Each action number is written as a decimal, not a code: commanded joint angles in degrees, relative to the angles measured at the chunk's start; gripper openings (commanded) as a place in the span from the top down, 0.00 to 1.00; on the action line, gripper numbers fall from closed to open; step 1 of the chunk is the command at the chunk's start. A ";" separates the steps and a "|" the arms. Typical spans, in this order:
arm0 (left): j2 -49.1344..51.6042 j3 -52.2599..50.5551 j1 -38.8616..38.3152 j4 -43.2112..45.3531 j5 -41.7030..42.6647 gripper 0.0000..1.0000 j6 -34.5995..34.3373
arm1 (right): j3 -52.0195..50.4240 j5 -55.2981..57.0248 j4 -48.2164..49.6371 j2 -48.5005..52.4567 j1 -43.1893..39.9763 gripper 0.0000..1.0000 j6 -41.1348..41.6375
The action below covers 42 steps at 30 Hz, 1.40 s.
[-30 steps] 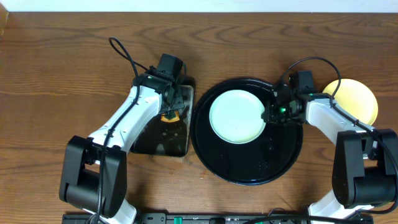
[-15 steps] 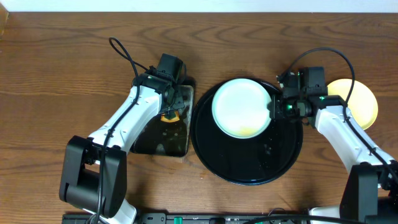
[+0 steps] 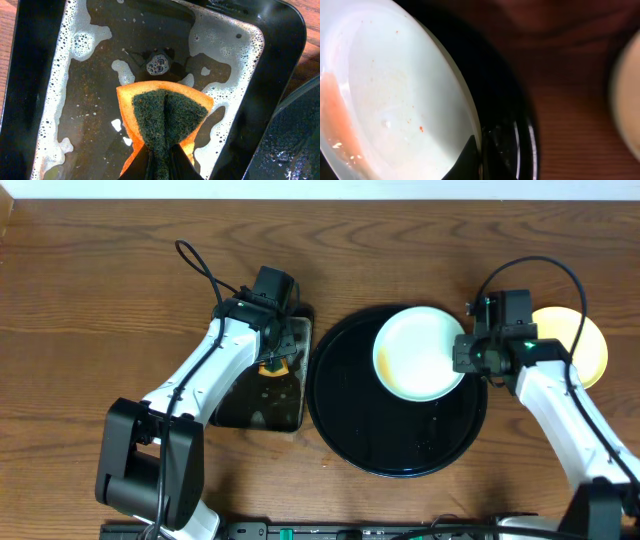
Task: Clean dirty plates on tray and stack at the side
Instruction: 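Tilt and lift the green plate off the round tray with right gripper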
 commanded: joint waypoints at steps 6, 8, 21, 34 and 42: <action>-0.55 -0.44 0.13 -0.15 -0.68 0.90 0.96 | 0.92 5.73 0.04 -5.97 0.87 0.99 -2.71; -0.55 -0.44 0.13 -0.15 -0.68 0.90 0.96 | 0.92 8.76 -0.04 -6.73 2.29 0.99 -2.99; -0.55 -0.48 0.13 -0.13 -0.72 0.90 0.98 | 0.92 38.01 2.80 -8.02 20.31 0.99 -5.46; -0.55 -0.48 0.13 -0.13 -0.72 0.90 0.98 | 0.92 60.98 13.86 -8.02 37.88 0.99 -19.52; -0.55 -0.48 0.13 -0.15 -0.72 0.90 0.98 | 0.92 63.28 17.29 -8.00 40.33 0.99 -24.28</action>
